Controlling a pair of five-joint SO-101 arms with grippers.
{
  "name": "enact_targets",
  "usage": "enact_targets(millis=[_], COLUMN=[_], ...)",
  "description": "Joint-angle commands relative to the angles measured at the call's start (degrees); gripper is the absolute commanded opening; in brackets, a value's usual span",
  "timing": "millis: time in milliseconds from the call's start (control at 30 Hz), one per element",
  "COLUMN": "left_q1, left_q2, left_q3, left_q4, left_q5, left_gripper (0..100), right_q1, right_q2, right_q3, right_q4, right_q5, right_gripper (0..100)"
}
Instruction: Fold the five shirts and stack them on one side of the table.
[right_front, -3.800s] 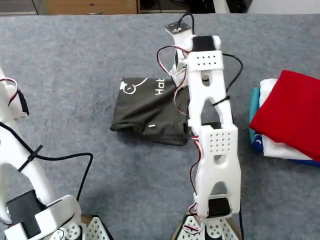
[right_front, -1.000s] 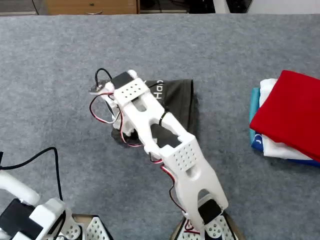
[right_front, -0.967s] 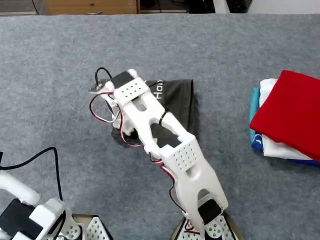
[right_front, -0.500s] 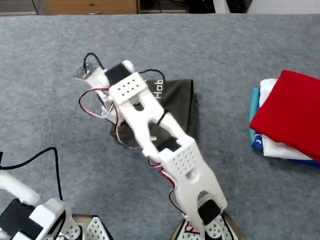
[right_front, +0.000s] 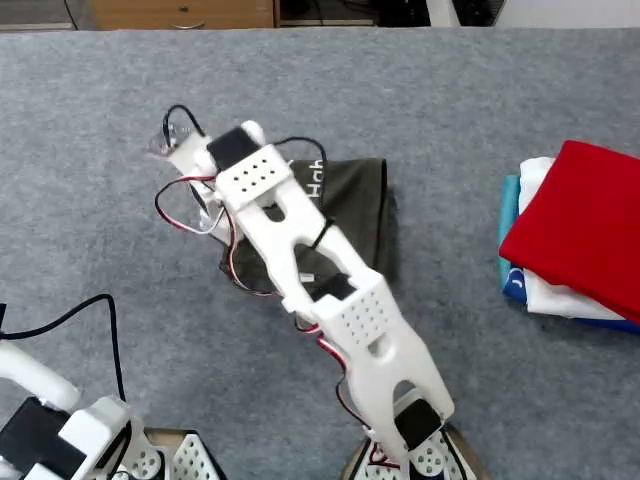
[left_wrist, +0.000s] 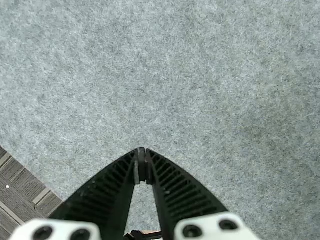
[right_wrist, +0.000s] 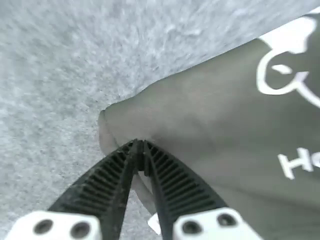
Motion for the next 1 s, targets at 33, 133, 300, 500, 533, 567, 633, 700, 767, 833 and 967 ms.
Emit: enact_targets(millis=[33, 133, 300, 500, 533, 567, 633, 700, 767, 833, 967], left_q1=[-0.26, -0.53, -0.70, -0.62, -0.53, -0.35, -0.18, 0.44, 1.41, 2.20, 5.01], left_q2=[-1.89, -1.89, -1.89, -1.89, -1.89, -1.89, -1.89, -1.45, -1.36, -1.36, -1.36], left_q3=[-2.81, -2.81, -2.90, -2.81, -2.81, -2.81, -2.81, -2.81, -2.64, -2.73, -2.81], left_q4=[-0.79, -0.79, -0.79, -0.70, -0.70, -0.70, -0.70, -0.70, -0.70, -0.70, -0.70], left_q5=[-0.26, -0.26, -0.26, -5.01, -5.36, -5.54, -6.24, -6.68, -6.68, -6.68, -6.68], left_gripper=[2, 2, 2, 2, 2, 2, 2, 2, 2, 2, 2], right_q1=[2.33, 4.18, 8.22, 14.37, 15.08, 15.60, 15.96, 15.96, 15.78, 15.69, 16.13], right_q2=[-11.38, -17.01, -26.77, -27.82, -27.38, -26.95, -26.07, -24.75, -23.25, -21.05, -15.34], right_q3=[3.82, 12.70, 26.33, 33.10, 33.01, 33.01, 33.10, 33.01, 32.84, 31.96, 28.00], right_q4=[1.32, 1.32, 1.23, 0.88, 0.44, -0.26, -1.05, -1.14, -1.14, -1.14, -2.37], right_q5=[0.44, 0.18, -0.35, -6.68, -6.86, -6.95, -9.05, -13.01, -18.11, -23.12, -32.09], right_gripper=[0.2, 0.2, 0.4, 0.9, 2.4, 5.1, 12.5, 20.4, 27.7, 34.1, 42.2])
